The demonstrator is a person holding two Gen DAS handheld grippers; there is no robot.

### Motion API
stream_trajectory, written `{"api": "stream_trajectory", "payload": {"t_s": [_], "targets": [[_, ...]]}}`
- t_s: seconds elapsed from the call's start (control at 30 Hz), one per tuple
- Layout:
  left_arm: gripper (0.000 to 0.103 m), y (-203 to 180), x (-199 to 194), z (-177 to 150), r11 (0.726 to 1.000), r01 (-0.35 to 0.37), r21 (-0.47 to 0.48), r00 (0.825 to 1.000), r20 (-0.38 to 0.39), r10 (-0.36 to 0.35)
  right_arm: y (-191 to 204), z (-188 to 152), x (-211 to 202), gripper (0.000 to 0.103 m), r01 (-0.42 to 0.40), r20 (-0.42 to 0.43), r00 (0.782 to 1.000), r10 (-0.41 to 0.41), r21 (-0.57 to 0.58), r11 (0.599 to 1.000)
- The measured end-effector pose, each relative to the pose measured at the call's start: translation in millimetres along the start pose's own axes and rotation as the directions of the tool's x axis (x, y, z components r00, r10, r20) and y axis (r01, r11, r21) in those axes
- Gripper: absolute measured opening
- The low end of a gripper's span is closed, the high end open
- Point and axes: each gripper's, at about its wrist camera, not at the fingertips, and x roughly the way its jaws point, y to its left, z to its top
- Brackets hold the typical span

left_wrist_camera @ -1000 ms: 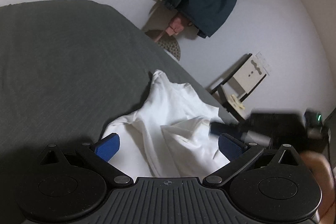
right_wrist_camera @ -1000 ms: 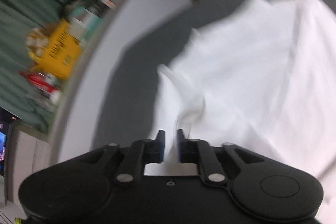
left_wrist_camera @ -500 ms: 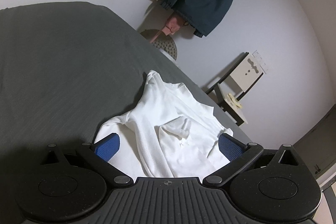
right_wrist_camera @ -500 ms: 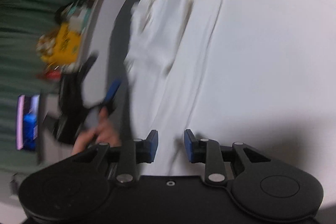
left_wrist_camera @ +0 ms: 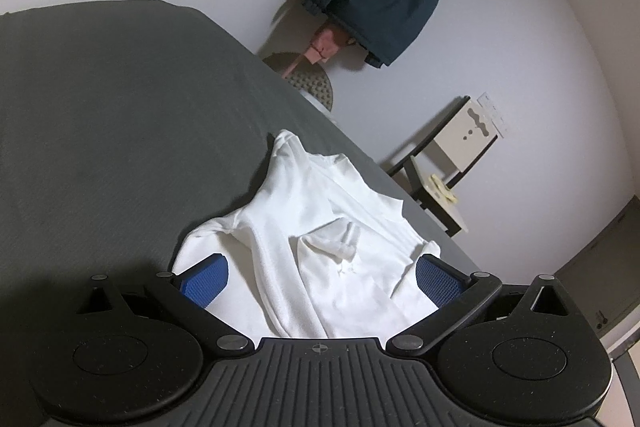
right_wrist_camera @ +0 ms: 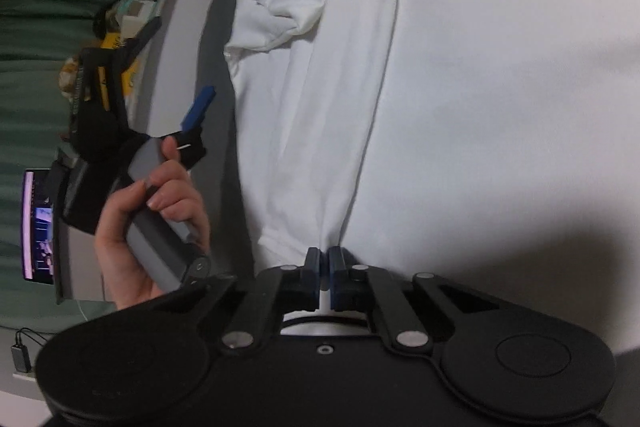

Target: Fold clothes

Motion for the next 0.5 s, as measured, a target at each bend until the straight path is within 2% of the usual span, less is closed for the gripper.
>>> {"api": "stream_trajectory", "payload": {"t_s": [0.27,0.33,0.4,0.47,0.5], "targets": [[0.103,0.4,1.4,-0.8,1.000,-0.002,-0.001,1.000,-0.009,0.002,10.0,-4.1,-9.9,0.005,0.021,-0.008,1.000,-0.022,-0.022,1.000],[0.103,0.5,1.9,-1.2,1.000,-0.003,0.001,1.000,-0.012,0.003,12.5,-5.2,-12.4,0.010,0.027,-0.010,1.000,-0.027,-0.027,0.999],[0.103,0.7,2.3,-1.5,1.000,-0.006,0.003,1.000,-0.014,0.006,15.1,-6.2,-14.9,0.027,0.032,-0.011,0.999,-0.032,-0.033,0.999],[0.103,1.2,1.7,-1.3,1.000,-0.012,0.002,1.000,-0.012,0.012,17.6,-7.3,-17.4,0.034,0.037,-0.013,0.999,-0.038,-0.039,0.999],[0.103,1.7,1.1,-1.1,1.000,-0.015,0.002,1.000,-0.009,0.015,18.9,-7.7,-18.7,0.034,0.040,-0.014,0.999,-0.041,-0.041,0.998]]}}
